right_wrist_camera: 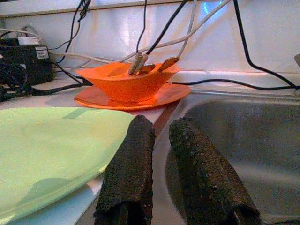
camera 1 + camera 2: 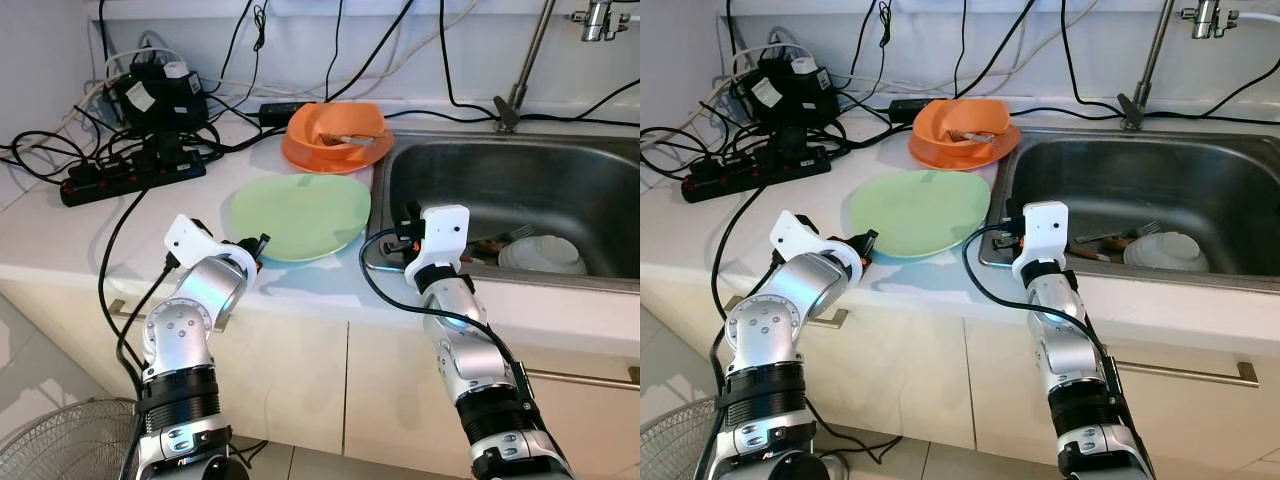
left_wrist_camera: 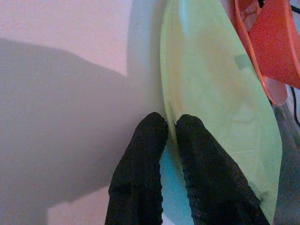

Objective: Kitchen organization

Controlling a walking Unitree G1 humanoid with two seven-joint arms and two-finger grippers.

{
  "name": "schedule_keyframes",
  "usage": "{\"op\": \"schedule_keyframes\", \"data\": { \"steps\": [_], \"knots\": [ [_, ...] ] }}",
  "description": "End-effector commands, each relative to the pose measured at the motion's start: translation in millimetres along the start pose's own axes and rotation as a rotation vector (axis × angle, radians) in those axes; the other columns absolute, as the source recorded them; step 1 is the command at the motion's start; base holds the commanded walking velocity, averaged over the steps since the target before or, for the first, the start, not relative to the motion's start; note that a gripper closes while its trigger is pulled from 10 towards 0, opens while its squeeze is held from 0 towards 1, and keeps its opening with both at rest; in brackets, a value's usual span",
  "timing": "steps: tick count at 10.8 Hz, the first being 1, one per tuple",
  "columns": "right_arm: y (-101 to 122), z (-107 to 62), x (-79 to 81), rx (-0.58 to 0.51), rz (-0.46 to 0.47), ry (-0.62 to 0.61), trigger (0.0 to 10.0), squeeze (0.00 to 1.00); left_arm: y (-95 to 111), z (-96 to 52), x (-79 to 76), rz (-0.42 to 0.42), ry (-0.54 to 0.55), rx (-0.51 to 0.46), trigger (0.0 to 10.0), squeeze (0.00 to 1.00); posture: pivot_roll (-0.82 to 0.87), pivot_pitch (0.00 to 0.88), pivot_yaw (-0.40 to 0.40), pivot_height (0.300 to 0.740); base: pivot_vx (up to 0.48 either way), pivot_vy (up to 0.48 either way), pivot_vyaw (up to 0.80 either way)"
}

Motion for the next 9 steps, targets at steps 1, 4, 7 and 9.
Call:
{"op": "schedule_keyframes", "data": {
  "steps": [1,4,7,9],
  "knots": [
    [2.6,2.6,1.8,0.000,0.006,0.008,10.0,0.00,-29.2,6.3,-14.8,-0.029,-0.022,0.121,0.0,0.00,0.06,0.002,0.089,0.740,0.000,0.000,0.00],
    [2.0,1.6,2.4,0.001,0.008,0.006,10.0,0.00,-31.1,6.7,-17.7,-0.029,-0.044,0.133,0.0,0.00,0.06,0.004,0.093,0.740,0.000,0.000,0.00],
    [1.6,1.9,3.1,0.002,0.011,0.006,10.0,0.00,-28.3,7.9,-16.1,-0.018,-0.036,0.117,0.0,0.00,0.06,0.005,0.093,0.740,0.000,0.000,0.00],
    [1.9,2.5,2.8,0.002,0.010,0.006,10.0,0.00,-26.2,7.5,-15.8,-0.010,-0.037,0.098,0.0,0.00,0.06,0.004,0.092,0.740,0.000,0.000,0.00]
  ]
}}
Point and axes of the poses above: a point about 5 cm out from each wrist's last joint towards the gripper, its own z axis pointing out of the wrist towards the gripper, its own y axis along the axis of the wrist's last joint, x = y × z, the point moved 1 cm from there along z, pointing out of the wrist towards the gripper, and after that the axes turned 6 degrees about z, right-handed, at the moved point
